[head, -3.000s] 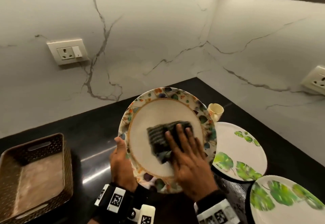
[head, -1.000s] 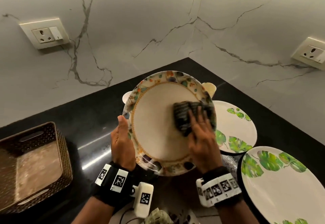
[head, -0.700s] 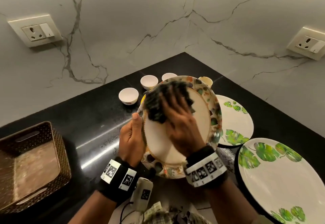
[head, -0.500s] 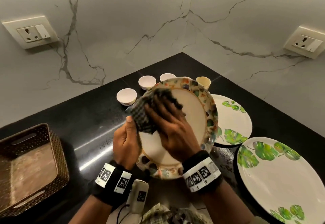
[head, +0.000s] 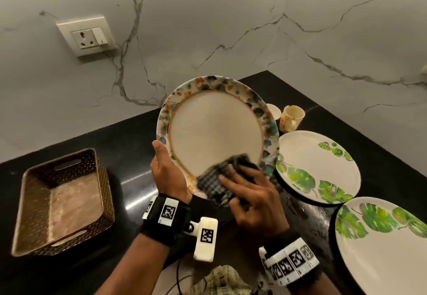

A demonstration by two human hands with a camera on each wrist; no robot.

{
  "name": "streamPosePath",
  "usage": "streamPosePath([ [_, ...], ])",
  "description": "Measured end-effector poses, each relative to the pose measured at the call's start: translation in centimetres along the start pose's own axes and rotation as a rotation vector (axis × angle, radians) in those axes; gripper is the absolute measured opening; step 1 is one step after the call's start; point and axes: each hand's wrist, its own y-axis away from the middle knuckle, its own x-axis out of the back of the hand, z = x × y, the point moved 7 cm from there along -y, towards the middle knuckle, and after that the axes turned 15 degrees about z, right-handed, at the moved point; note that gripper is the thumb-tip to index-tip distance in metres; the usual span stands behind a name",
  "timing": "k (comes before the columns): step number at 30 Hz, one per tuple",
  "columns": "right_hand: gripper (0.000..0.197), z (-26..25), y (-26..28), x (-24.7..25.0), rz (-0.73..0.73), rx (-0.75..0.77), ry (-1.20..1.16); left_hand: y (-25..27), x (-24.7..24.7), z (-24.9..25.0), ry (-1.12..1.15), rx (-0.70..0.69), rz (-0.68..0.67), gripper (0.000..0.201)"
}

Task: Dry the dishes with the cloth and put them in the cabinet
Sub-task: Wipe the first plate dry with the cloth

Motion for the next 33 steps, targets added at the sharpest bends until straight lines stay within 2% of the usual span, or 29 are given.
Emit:
streamPosePath([
  [3,0.054,-2.5,-1.9,-2.1,-0.188,0.158,-0.099,1.1,-0.5,-1.1,0.011,0.057,-0.09,0.05],
  [5,0.056,-2.8,-3.3,-2.4,-0.247,0.211,-0.01,2.3,-0.8,-1.4,-0.002,0.02,-0.187,0.049],
  [9,0.064,-1.2,-5.2,-1.4,-0.206,0.154,0.176,3.1,-0.9,-1.1,-0.039,-0.151,-0.312,0.047],
  [12,0.07,1.4,-6.8,0.0,-0.157,0.028,0.236,3.4,-0.5,-0.6,-0.065,-0.281,-0.367,0.057],
  [15,0.067,5.2,-8.1,2.5,-0.043,-0.121,0.281,3.0,0.5,-1.2,-0.06,-0.304,-0.337,0.055],
  [17,0.066,7.6,-7.5,3.4,0.004,-0.21,0.314,2.9,0.7,-1.2,-0.058,-0.29,-0.298,0.061],
  [18,0.066,8.5,-6.8,3.5,0.015,-0.248,0.325,2.8,0.8,-0.9,-0.049,-0.285,-0.256,0.061],
  [20,0.065,9.3,-4.7,3.4,0.005,-0.284,0.357,2.4,1.1,-0.6,0.014,-0.209,-0.136,0.047],
  [23,0.066,8.2,-1.2,2.3,-0.063,-0.272,0.355,1.6,1.4,-0.3,0.051,-0.082,0.034,0.033],
  [25,0.064,6.4,0.9,1.3,-0.097,-0.249,0.299,1.2,1.3,0.3,0.028,-0.055,0.096,0.037],
  [28,0.065,2.9,2.8,0.2,-0.141,-0.135,0.137,0.8,0.6,0.6,0.009,-0.031,0.097,0.038],
  [31,0.072,-0.5,2.9,-1.0,-0.273,0.053,-0.015,1.3,-0.2,0.2,-0.014,0.005,0.045,0.044],
  [33,0.075,-1.7,2.0,-1.5,-0.349,0.171,-0.03,2.3,-0.7,0.0,-0.014,0.009,-0.013,0.035],
])
